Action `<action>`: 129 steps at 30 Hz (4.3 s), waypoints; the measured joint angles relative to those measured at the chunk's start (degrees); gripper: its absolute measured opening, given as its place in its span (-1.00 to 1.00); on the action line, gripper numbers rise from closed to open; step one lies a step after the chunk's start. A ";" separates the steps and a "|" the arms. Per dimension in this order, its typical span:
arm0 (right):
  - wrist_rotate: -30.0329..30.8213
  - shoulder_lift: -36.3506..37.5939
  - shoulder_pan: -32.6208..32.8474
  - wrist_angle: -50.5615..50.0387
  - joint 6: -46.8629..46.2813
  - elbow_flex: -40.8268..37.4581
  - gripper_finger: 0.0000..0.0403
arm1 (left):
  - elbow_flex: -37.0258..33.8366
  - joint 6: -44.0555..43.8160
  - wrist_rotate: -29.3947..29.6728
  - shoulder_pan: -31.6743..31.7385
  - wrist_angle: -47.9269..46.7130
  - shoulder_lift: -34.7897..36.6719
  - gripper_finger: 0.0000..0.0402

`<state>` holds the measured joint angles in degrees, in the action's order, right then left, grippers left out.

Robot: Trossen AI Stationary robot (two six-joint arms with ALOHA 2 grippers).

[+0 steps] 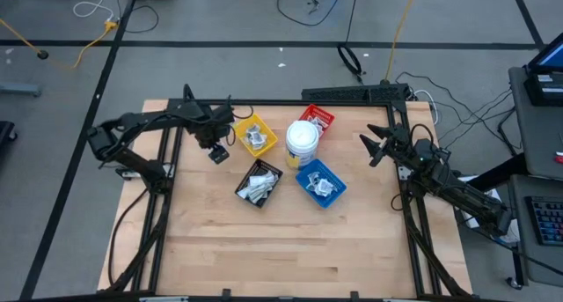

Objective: Pick & Place First Aid Supplies
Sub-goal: Put the towelette pack into the yellow bin

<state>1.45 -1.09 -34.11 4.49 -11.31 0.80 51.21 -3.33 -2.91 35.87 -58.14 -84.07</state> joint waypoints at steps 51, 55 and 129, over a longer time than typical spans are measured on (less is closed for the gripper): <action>0.00 -0.01 0.01 0.00 0.01 0.01 0.26 | -3.08 -5.78 -7.13 -3.38 -2.44 6.23 -1.00; 0.00 -0.01 0.01 -0.01 0.01 0.02 0.26 | 0.12 -5.84 -5.80 -3.35 -6.88 7.50 -1.00; 0.00 -0.02 0.02 0.00 0.02 0.02 0.26 | 40.14 -3.57 -6.11 -2.87 -6.69 -31.41 0.19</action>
<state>1.45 -1.10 -34.09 4.49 -11.29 0.82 91.35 -6.90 -9.02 33.00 -64.84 -115.48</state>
